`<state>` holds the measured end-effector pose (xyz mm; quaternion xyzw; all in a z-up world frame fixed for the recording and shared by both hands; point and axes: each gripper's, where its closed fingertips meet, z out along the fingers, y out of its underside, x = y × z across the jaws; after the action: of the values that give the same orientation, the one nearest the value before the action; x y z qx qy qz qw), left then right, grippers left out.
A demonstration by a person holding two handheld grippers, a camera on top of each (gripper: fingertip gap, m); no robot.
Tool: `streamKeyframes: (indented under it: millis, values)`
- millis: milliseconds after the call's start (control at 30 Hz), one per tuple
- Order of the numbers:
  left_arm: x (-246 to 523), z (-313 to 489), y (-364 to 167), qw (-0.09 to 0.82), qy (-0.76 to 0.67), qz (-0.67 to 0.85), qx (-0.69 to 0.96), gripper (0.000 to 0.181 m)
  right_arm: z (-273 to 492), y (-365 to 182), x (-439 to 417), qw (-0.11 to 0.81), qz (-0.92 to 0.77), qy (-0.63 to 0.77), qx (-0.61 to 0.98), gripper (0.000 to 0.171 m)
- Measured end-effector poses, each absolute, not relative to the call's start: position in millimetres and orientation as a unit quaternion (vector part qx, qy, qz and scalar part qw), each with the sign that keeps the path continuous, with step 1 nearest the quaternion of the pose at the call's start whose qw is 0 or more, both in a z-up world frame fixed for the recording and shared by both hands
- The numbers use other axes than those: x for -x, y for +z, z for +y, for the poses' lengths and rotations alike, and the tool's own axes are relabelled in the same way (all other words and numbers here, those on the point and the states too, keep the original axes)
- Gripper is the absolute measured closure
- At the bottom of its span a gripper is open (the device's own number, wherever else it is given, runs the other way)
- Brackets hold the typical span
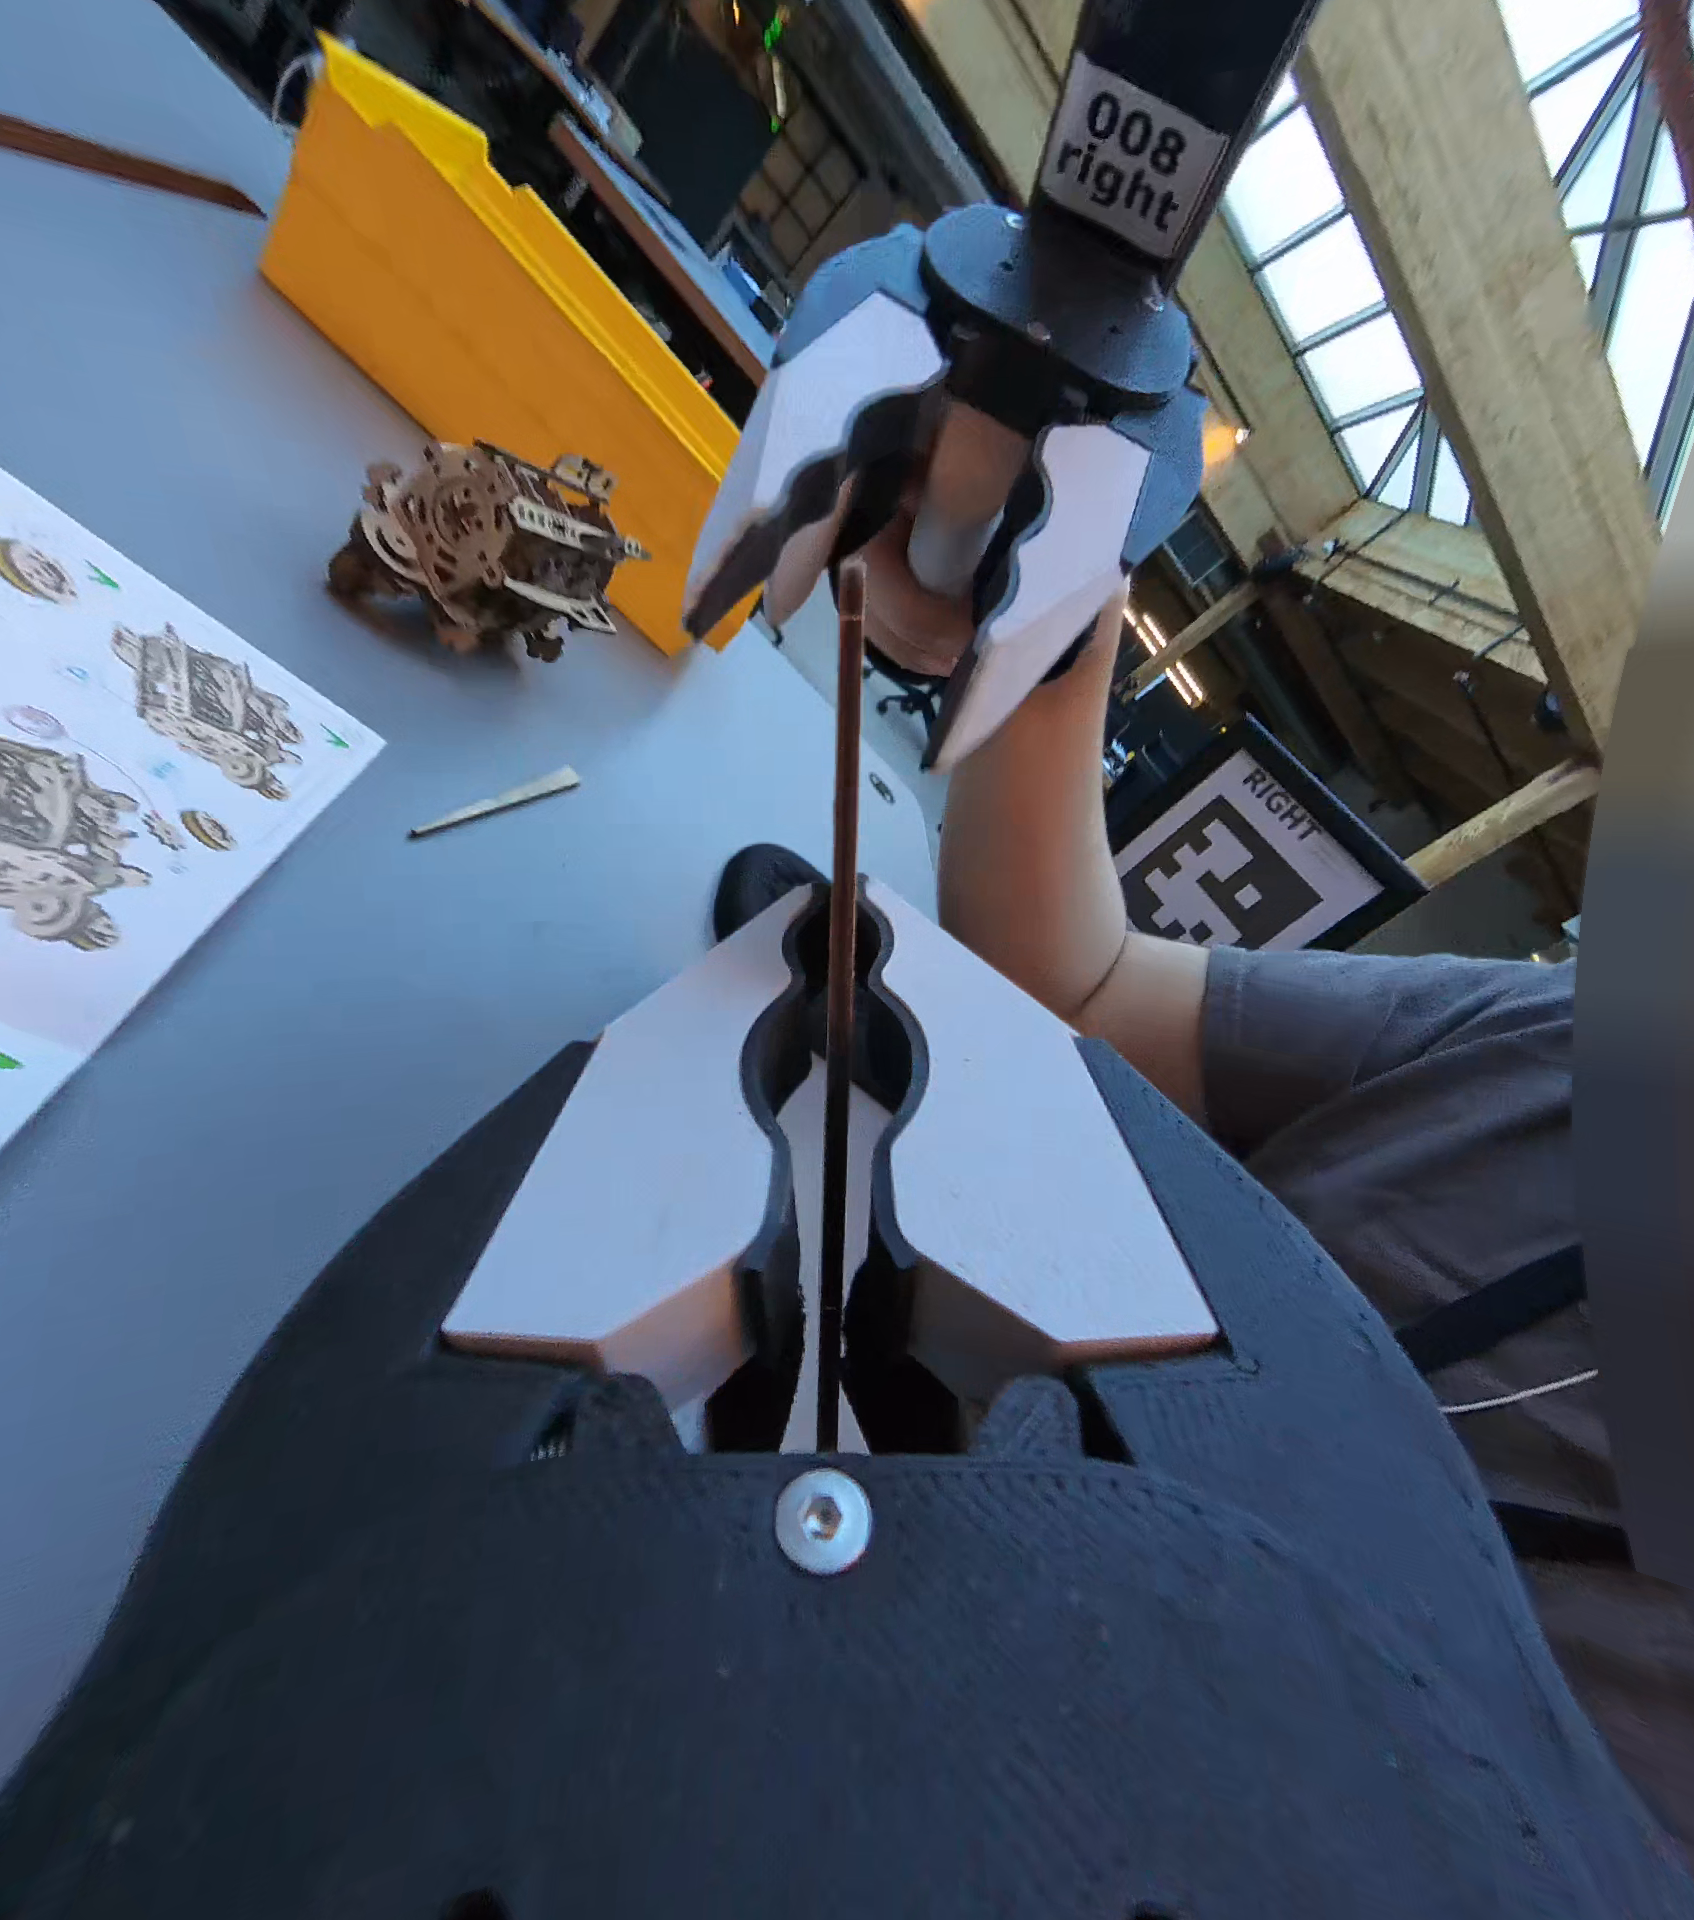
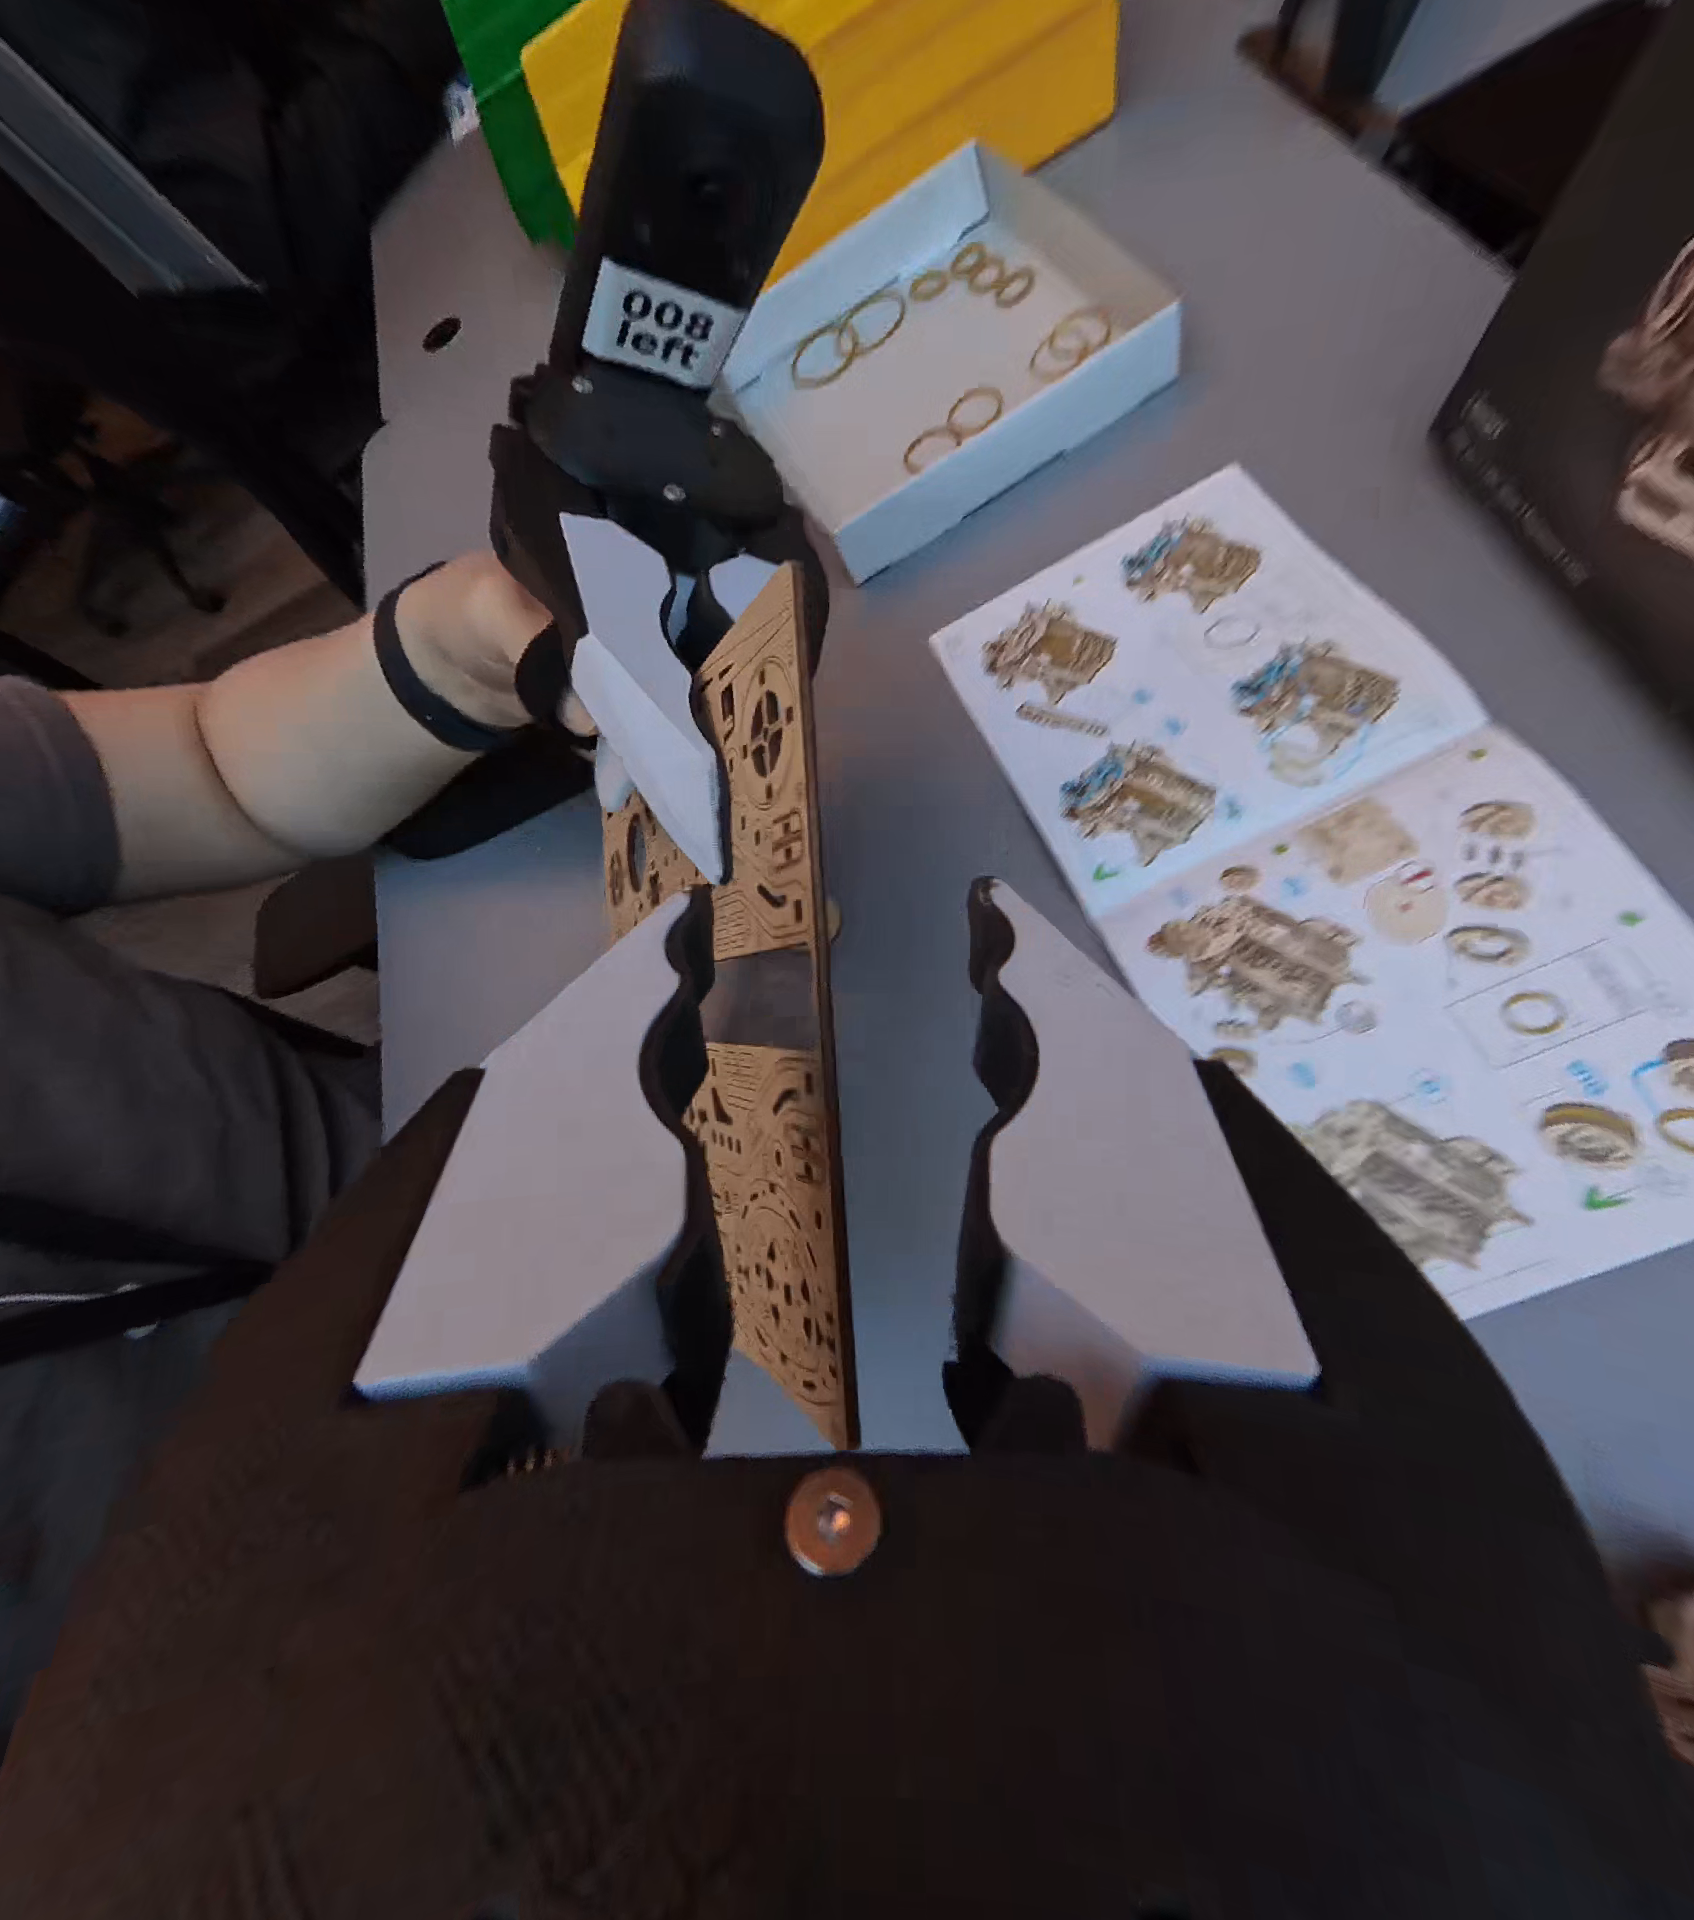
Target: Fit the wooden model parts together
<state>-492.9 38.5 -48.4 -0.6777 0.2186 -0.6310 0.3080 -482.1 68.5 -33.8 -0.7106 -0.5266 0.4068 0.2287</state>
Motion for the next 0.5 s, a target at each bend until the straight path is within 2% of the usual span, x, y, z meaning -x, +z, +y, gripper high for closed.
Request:
streamKeyframes:
  millis: [133, 300, 400, 500]
  values:
    - [468, 24, -66, 0.275, -0.616, 0.233, 0.700, 0.181, 37, -80, 464, 0.120, -0.493, 0.437, 0.743, 0.127]
    - [462, 22, -76, 0.272, -0.611, 0.221, 0.710, 0.181, 32, -93, 460, 0.130, -0.443, 0.483, 0.743, 0.136]
    - [460, 21, -78, 0.280, -0.603, 0.222, 0.713, 0.181, 26, -87, 464, 0.133, -0.437, 0.526, 0.718, 0.154]
    - [460, 21, -77, 0.275, -0.612, 0.222, 0.707, 0.181, 24, -85, 463, 0.133, -0.438, 0.543, 0.704, 0.159]
